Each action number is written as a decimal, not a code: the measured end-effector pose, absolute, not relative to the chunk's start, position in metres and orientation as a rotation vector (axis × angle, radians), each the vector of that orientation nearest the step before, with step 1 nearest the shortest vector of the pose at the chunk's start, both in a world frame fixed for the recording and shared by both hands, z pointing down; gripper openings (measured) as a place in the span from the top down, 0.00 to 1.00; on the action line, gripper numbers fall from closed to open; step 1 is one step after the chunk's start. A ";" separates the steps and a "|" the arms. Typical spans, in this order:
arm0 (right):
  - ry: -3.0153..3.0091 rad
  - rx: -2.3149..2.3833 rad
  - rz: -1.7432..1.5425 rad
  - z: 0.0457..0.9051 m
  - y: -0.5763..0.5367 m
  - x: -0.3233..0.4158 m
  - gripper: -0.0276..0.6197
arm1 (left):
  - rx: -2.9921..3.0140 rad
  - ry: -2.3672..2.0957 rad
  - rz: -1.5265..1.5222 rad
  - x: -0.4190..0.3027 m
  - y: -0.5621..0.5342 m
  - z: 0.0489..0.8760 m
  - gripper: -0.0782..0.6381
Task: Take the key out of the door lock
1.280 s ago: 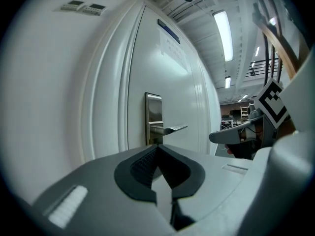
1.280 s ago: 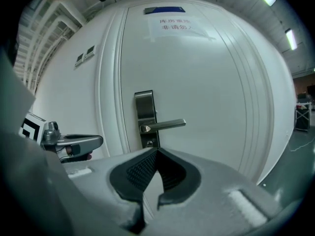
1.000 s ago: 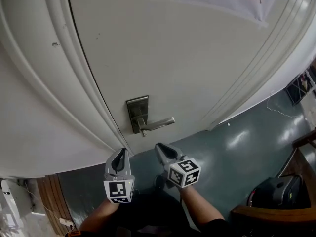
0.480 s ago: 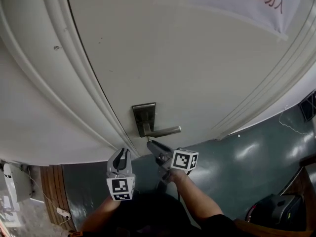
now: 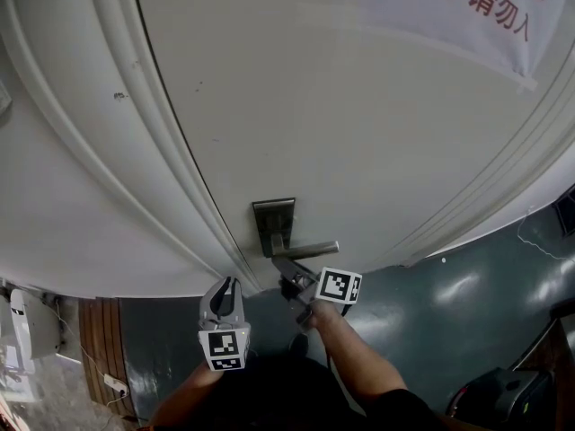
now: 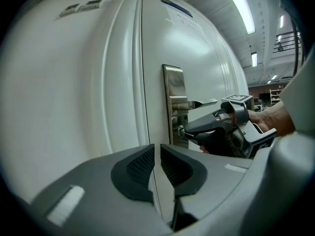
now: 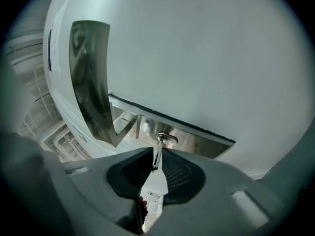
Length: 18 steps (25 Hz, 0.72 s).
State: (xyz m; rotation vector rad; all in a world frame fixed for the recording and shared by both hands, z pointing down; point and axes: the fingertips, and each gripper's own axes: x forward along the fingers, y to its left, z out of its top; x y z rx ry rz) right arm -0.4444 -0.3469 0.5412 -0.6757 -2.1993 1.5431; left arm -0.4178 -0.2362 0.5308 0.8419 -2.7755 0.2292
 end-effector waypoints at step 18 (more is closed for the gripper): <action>-2.060 -0.590 1.820 0.549 -0.346 -0.423 0.93 | 0.910 -2.745 0.131 -0.423 -0.241 0.527 0.83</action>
